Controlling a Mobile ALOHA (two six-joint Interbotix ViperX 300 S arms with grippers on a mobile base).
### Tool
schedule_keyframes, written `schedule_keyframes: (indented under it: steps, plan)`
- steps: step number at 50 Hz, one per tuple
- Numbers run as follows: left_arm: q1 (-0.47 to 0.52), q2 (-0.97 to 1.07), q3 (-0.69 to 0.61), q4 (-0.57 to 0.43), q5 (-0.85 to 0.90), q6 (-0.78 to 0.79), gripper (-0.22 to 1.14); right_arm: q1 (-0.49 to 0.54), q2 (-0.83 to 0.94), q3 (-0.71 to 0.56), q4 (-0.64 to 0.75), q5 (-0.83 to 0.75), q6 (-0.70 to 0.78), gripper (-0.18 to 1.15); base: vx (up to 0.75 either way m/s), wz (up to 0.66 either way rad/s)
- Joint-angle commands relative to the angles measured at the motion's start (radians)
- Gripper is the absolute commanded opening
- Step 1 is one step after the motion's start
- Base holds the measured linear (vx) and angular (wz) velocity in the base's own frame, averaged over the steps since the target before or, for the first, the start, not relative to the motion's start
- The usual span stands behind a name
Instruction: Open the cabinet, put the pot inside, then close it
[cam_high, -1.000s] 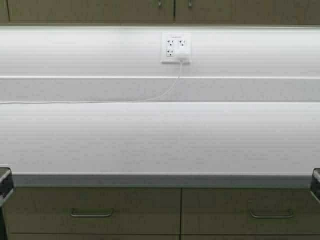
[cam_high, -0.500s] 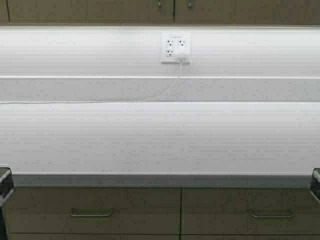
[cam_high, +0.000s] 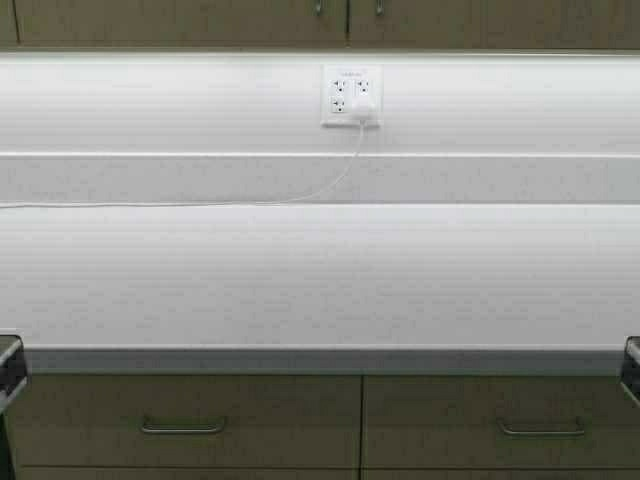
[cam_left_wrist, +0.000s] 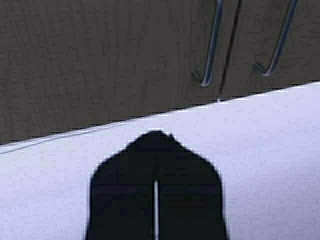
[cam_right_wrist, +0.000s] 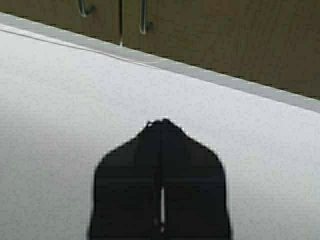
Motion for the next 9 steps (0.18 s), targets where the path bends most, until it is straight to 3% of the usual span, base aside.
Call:
schedule_keyframes:
  steps: [1, 9]
  plan:
    - [-0.002, -0.026, 0.000, 0.002, -0.015, 0.000, 0.04, 0.002, -0.008, -0.011, -0.002, 0.002, -0.002, 0.06, 0.00, 0.00]
    - [-0.002, -0.026, 0.012, 0.002, -0.032, 0.000, 0.04, 0.002, -0.008, -0.011, -0.002, 0.006, -0.003, 0.06, 0.00, 0.00]
